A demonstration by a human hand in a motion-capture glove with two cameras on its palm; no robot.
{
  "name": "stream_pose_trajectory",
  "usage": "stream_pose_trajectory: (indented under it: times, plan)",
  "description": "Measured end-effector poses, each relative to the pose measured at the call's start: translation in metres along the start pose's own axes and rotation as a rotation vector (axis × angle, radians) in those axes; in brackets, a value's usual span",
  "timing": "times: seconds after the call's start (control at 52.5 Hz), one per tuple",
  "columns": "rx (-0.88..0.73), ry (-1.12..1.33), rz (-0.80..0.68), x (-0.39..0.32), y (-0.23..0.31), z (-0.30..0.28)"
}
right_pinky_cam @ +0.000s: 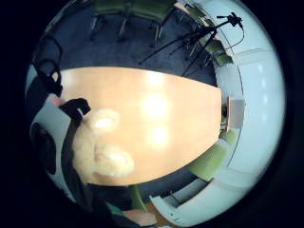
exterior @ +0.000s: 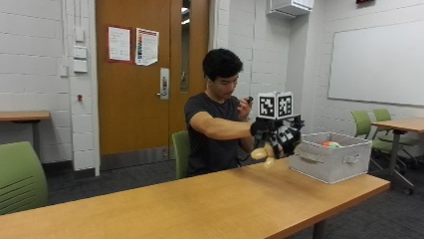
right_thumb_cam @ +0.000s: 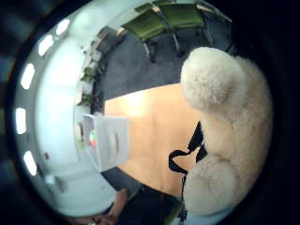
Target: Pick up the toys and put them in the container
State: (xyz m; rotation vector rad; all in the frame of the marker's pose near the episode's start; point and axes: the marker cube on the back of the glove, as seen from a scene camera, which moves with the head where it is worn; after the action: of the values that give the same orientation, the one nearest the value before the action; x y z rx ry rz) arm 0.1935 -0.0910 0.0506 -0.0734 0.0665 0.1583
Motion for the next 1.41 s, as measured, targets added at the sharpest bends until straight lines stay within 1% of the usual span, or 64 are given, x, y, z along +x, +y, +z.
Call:
stream_pose_trajectory:
  times: [0.248,0.4,0.571,0.723,0.762,0.819,0.857,0.914,0.952,1.009,1.047,1.104,1.142,1.199,1.276,1.352,1.39,1.409]
  plan:
    - [0.119,0.015,-0.169,-0.107,0.021,-0.098]
    - [0.160,0.014,-0.255,-0.179,0.036,-0.134]
    - [0.182,0.036,-0.401,-0.279,0.059,-0.149]
    - [0.175,0.055,-0.572,-0.353,0.077,-0.135]
    - [0.158,0.028,-0.561,-0.375,0.082,-0.129]
    - [0.127,-0.019,-0.500,-0.398,0.084,-0.120]
    - [0.115,-0.006,-0.482,-0.407,0.084,-0.112]
    - [0.114,0.065,-0.558,-0.411,0.085,-0.100]
    - [0.109,0.066,-0.588,-0.404,0.078,-0.094]
    - [0.088,0.001,-0.553,-0.386,0.062,-0.090]
    - [0.086,-0.007,-0.512,-0.397,0.066,-0.086]
    - [0.052,-0.042,-0.539,-0.416,0.080,-0.080]
    - [0.010,-0.067,-0.536,-0.419,0.083,-0.077]
    - [-0.019,-0.041,-0.534,-0.418,0.087,-0.071]
    - [0.036,-0.004,-0.537,-0.416,0.093,-0.068]
    - [0.071,-0.095,-0.655,-0.399,0.097,-0.077]
    - [0.098,-0.059,-0.656,-0.381,0.094,-0.077]
    - [0.112,-0.034,-0.634,-0.371,0.091,-0.077]
